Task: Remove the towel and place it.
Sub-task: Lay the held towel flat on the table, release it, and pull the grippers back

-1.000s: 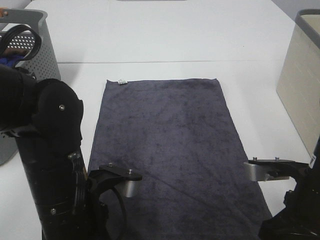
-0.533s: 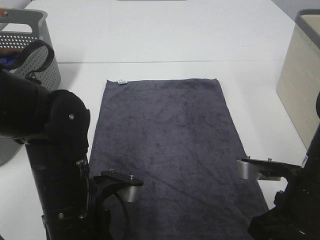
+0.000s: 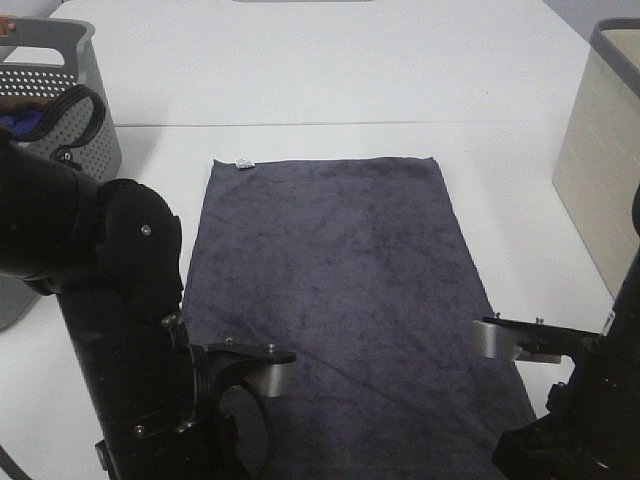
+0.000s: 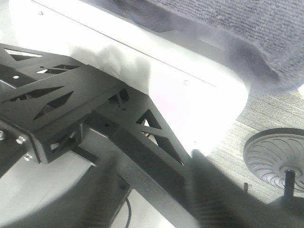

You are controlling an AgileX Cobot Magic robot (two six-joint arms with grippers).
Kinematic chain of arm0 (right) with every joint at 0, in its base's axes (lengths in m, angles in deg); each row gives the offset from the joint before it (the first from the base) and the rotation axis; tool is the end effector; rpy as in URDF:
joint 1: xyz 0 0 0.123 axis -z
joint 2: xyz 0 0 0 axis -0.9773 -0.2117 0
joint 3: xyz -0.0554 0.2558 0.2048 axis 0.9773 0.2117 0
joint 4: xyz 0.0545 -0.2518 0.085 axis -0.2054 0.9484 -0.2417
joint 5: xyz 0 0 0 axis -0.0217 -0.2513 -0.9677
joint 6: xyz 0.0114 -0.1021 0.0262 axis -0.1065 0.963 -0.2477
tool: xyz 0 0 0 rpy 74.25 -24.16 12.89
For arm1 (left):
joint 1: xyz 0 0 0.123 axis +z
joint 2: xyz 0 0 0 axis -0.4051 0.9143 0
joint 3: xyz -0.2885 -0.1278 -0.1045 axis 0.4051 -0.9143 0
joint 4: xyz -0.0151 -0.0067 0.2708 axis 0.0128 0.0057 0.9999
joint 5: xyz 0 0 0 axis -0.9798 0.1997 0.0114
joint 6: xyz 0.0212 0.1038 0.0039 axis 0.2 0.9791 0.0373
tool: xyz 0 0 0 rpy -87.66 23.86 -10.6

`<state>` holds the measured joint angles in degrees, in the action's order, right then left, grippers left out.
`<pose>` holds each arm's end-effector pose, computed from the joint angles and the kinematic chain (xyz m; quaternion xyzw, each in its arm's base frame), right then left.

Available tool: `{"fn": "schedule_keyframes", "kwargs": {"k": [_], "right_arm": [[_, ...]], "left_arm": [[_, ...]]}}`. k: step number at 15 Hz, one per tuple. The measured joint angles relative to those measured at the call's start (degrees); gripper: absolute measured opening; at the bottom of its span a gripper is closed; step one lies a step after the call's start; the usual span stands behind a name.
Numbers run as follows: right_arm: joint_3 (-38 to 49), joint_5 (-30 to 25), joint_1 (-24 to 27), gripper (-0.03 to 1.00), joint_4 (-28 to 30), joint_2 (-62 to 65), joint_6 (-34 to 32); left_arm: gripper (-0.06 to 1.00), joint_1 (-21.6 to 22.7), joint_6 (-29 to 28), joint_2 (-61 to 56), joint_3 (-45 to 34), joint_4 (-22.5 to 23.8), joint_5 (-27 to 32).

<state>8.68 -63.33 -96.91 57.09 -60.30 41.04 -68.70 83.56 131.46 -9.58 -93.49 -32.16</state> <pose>0.1637 0.1021 0.1502 0.1006 -0.9602 -0.1688 0.1986 0.1727 -0.2486 0.1391 -0.2812 -0.9179 0.2013 0.1945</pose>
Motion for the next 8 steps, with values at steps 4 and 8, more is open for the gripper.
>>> {"fn": "schedule_keyframes", "kwargs": {"k": [4,8], "right_arm": [[0.0,0.2,0.0,0.68,0.6,0.1,0.0],[-1.7,0.1,0.0,0.68,1.1,2.9,-1.0]], "left_arm": [[0.77,0.0,0.0,-0.6,0.0,-0.4,0.1],[0.77,0.0,0.1,-0.6,0.2,-0.3,2.2]]}}
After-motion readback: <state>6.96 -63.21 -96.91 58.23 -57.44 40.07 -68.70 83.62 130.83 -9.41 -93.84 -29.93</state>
